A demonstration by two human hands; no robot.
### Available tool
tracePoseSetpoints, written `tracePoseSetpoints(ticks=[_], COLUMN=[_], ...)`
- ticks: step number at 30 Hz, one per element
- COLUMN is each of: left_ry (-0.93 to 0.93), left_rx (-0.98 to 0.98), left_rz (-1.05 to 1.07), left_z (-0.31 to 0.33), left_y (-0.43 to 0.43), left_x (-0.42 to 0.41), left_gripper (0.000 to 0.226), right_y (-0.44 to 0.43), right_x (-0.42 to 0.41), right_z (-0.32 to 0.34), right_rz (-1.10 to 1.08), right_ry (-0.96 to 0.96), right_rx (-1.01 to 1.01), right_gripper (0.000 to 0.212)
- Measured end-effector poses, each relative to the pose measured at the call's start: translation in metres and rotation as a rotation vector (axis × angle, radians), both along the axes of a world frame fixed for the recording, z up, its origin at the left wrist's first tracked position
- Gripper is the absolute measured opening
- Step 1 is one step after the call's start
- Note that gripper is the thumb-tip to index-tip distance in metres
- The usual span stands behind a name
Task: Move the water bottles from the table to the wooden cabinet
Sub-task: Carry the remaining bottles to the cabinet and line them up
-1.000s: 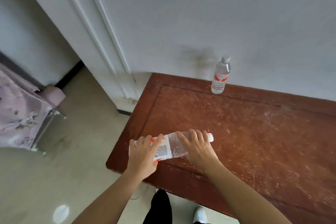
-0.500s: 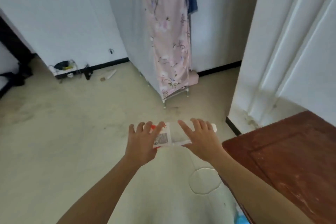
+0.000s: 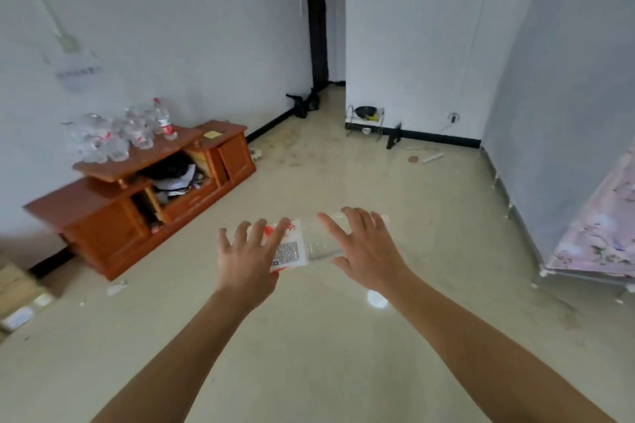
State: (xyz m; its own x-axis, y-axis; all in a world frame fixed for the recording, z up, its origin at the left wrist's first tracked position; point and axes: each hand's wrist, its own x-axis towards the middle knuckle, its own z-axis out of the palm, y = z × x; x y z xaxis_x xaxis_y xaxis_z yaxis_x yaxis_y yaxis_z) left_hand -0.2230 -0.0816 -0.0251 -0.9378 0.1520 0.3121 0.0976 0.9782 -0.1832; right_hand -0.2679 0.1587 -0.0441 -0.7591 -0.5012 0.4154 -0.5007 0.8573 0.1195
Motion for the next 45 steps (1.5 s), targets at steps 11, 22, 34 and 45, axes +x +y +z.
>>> tracePoseSetpoints(ticks=[11, 22, 34, 45], left_ry=[0.090, 0.123, 0.141, 0.173], left_rx=[0.013, -0.077, 0.014, 0.057], left_rz=[0.313, 0.459, 0.552, 0.335], left_z=[-0.006, 0.032, 0.021, 0.034], left_y=[-0.232, -0.457, -0.718, -0.900], left_x=[-0.086, -0.309, -0.473, -0.681], left_gripper=[0.106, 0.104, 0.107, 0.100], right_y=[-0.260, -0.495, -0.775, -0.924], right_x=[-0.166, -0.414, -0.605, -0.781], right_z=[0.010, 0.045, 0.055, 0.067], right_rz=[0.392, 0.524, 0.647, 0.467], right_ry=[0.078, 0.106, 0.196, 0.201], right_rx=[-0.011, -0.059, 0.050, 0.046], right_gripper=[0.097, 0.091, 0.098, 0.096])
